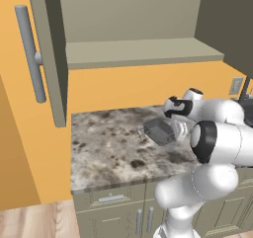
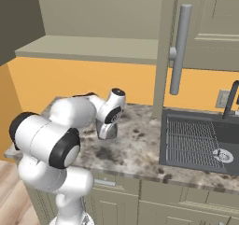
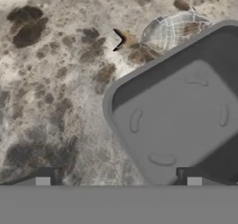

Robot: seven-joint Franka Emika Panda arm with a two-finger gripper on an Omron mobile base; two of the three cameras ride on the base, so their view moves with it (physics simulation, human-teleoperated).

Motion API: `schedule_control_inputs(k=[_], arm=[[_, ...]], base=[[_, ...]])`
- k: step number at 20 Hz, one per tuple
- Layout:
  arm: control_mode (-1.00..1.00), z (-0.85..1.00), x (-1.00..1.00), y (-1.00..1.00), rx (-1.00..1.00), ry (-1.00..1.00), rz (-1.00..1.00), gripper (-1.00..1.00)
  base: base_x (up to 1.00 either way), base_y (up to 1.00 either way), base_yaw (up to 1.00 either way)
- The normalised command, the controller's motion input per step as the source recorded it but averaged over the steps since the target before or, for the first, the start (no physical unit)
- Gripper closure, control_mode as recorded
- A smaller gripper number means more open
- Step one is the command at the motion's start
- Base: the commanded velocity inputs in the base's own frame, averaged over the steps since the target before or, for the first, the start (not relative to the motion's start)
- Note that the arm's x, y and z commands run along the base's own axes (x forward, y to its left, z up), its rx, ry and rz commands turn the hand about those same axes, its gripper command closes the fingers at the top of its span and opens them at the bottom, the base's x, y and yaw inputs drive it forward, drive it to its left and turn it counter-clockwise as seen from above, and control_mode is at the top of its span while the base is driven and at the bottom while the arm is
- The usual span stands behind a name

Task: Retrieve the tupperware from the cabinet, then place the raw meat into the tupperware to avoid contamination.

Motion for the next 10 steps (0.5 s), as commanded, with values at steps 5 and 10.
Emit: schedule_control_inputs(k=[5, 10], arm=[[-1.0, 0.48, -0.26, -0.01, 0.0, 0.1, -0.05, -1.0], [-1.0, 0.29, -0.3, 0.0, 0.0, 0.1, -0.14, -1.0]], base=[[0.0, 0.0, 0.0], [0.0, 0.0, 0.0]])
